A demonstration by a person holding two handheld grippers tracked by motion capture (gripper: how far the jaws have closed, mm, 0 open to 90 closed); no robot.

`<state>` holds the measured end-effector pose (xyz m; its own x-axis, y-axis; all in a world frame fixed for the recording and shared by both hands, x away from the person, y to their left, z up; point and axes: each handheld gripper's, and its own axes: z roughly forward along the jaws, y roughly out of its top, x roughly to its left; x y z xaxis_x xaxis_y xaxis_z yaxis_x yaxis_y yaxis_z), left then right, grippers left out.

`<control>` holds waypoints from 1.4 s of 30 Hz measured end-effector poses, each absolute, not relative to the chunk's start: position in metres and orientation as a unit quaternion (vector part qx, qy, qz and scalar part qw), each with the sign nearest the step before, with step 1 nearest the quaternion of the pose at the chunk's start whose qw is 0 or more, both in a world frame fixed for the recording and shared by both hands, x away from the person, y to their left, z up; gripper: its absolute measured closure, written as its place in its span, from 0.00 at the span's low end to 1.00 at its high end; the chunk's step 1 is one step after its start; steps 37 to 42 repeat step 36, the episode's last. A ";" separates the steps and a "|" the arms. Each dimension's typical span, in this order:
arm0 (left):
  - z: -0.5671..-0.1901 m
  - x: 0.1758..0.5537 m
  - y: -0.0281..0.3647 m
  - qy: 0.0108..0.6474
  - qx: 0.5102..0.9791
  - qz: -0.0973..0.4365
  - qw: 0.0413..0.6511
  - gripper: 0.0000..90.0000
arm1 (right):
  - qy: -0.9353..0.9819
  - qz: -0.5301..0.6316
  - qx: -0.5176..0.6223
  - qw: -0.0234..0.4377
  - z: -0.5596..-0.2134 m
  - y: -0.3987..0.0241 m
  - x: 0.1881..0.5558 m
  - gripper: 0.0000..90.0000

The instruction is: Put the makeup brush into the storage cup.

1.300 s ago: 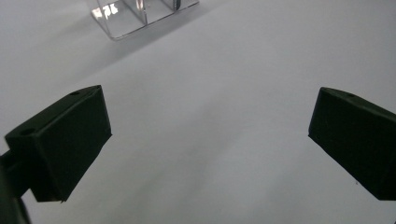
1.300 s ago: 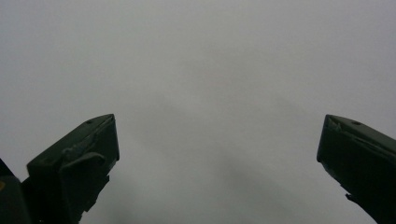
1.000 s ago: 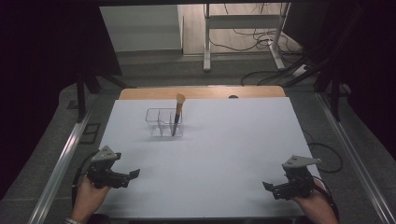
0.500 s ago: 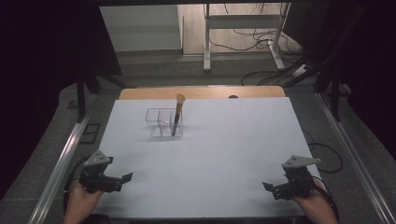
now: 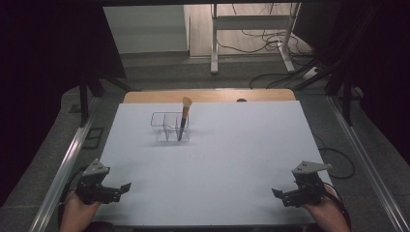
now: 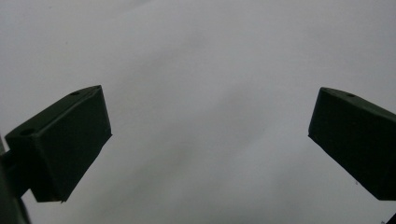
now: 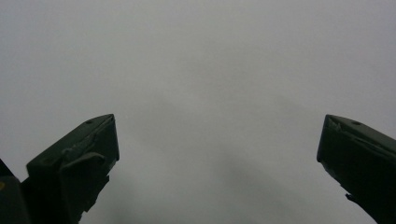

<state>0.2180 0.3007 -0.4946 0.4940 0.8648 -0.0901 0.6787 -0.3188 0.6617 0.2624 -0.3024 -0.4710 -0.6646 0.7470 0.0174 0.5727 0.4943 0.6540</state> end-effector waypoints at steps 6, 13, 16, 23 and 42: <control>-0.498 0.214 0.307 0.490 0.797 0.140 0.323 0.00 | 0.854 0.321 0.387 0.136 -0.471 -0.302 0.262 0.00; -0.500 0.209 0.311 0.496 0.795 0.135 0.322 0.00 | 0.854 0.321 0.387 0.136 -0.471 -0.302 0.262 0.00; -0.501 0.207 0.312 0.498 0.794 0.133 0.321 0.00 | 0.854 0.321 0.387 0.136 -0.471 -0.302 0.262 0.00; -0.504 0.202 0.316 0.501 0.793 0.126 0.323 0.00 | 0.854 0.319 0.388 0.135 -0.471 -0.302 0.262 0.00; -0.506 0.200 0.316 0.501 0.796 0.119 0.319 0.00 | 0.856 0.316 0.387 0.136 -0.472 -0.302 0.263 0.00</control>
